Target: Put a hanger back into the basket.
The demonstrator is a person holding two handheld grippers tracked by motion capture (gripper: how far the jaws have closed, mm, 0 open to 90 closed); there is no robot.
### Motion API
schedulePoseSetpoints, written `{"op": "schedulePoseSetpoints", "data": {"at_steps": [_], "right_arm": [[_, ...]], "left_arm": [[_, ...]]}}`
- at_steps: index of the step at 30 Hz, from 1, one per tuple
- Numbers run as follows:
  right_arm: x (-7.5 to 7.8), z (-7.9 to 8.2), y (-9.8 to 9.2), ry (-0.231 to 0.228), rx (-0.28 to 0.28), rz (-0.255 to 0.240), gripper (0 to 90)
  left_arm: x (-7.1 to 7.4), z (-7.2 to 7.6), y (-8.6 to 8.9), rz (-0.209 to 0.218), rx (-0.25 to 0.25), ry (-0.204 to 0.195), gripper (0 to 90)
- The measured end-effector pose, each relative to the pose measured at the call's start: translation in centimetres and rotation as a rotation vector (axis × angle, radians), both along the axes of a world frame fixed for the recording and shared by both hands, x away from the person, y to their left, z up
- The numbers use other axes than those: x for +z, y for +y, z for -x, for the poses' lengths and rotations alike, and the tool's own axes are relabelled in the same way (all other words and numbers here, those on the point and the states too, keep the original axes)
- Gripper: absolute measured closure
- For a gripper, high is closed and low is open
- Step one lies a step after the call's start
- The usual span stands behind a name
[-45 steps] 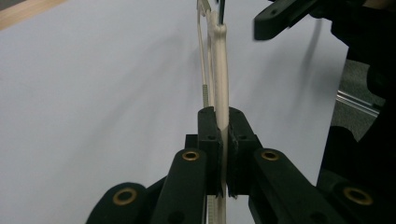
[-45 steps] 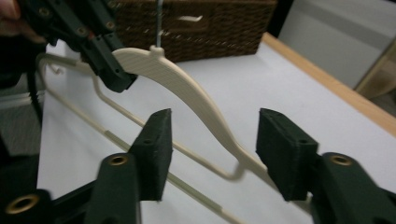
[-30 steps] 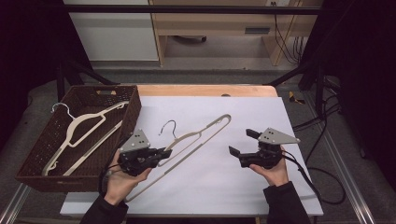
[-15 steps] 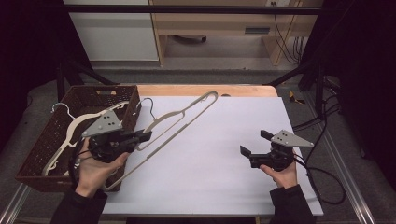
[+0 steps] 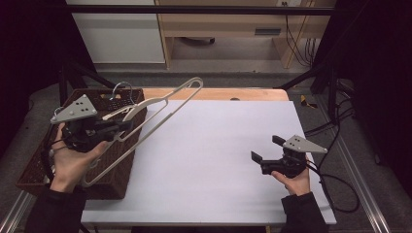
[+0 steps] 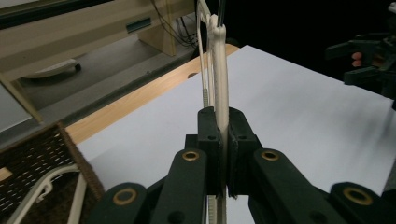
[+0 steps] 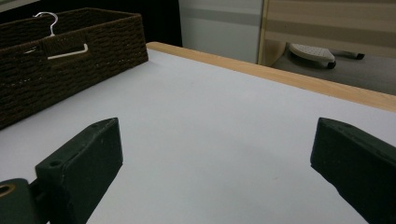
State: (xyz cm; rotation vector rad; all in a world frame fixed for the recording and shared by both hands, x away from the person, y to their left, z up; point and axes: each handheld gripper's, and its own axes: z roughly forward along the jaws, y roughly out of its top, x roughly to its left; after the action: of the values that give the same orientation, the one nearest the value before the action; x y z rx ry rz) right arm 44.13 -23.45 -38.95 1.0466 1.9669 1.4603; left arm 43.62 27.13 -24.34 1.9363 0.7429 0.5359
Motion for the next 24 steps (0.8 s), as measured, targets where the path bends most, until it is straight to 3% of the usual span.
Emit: {"op": "schedulePoseSetpoints", "data": {"at_steps": [8, 24], "right_arm": [[-0.1, -0.1, 0.1, 0.008, -0.005, 0.005, 2.4], [-0.2, -0.1, 0.2, 0.013, -0.005, 0.009, 2.4]], "left_arm": [[-0.4, -2.0, 3.0, -0.041, 0.052, 0.003, 86.5], [-1.8, -4.0, 9.8, -0.054, 0.125, 0.019, 86.4]]}}
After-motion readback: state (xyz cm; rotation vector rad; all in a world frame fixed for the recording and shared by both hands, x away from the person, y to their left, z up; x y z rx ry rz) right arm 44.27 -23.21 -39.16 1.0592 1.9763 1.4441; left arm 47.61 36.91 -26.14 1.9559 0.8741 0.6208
